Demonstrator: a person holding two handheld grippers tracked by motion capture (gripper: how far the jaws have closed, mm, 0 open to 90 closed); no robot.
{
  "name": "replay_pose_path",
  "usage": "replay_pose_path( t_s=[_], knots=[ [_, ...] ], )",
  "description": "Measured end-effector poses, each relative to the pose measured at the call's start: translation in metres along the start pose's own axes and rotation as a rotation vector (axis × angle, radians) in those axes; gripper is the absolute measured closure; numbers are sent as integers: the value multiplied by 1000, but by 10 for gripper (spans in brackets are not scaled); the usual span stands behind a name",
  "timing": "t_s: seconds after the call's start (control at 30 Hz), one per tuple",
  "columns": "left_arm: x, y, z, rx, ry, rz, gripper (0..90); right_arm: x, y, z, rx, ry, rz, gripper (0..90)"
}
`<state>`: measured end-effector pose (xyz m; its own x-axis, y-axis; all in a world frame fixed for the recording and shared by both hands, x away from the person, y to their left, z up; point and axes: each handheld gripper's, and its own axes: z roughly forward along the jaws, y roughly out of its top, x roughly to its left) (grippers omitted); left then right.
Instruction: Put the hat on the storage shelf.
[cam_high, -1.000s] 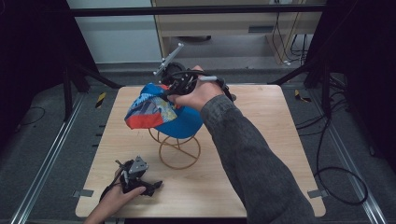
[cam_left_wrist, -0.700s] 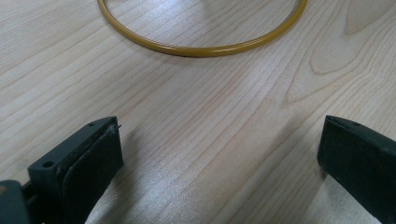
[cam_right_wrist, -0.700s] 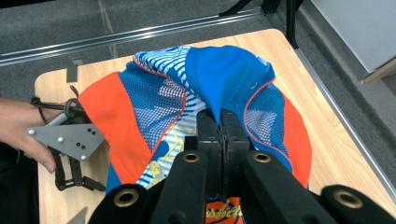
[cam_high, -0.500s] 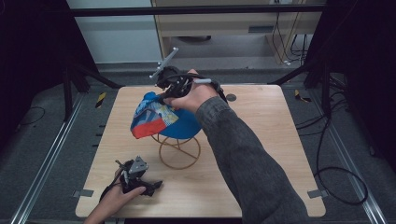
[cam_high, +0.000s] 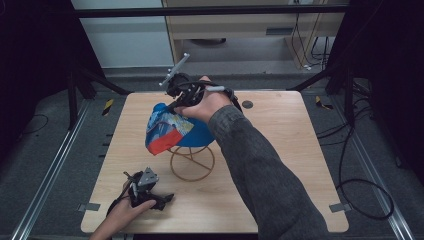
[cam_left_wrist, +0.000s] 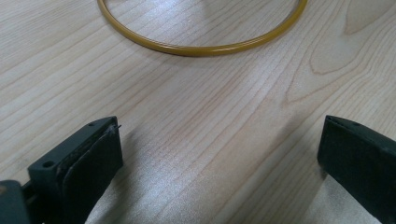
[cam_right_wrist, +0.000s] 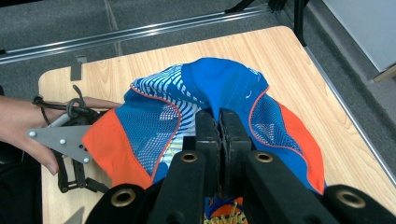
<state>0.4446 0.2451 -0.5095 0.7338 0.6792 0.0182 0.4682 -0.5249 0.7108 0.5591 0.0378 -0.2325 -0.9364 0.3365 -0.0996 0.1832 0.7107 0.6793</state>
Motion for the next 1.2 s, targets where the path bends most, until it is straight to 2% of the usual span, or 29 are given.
replay_pose_path(
  t_s=[0.47, 0.7, 1.0, 1.2],
  knots=[
    [0, 0, 0, 0, 1, -1, 0, 1, -3, -2, -5, 2, 11, 725],
    [0, 0, 0, 0, 0, -1, 0, 2, -5, -7, -24, 2, 24, 646],
    [0, 0, 0, 0, -1, -1, 0, 4, -10, -19, -53, 5, 42, 618],
    [0, 0, 0, 0, -1, -1, 0, 6, -14, -33, -71, -13, 45, 617]
  ],
)
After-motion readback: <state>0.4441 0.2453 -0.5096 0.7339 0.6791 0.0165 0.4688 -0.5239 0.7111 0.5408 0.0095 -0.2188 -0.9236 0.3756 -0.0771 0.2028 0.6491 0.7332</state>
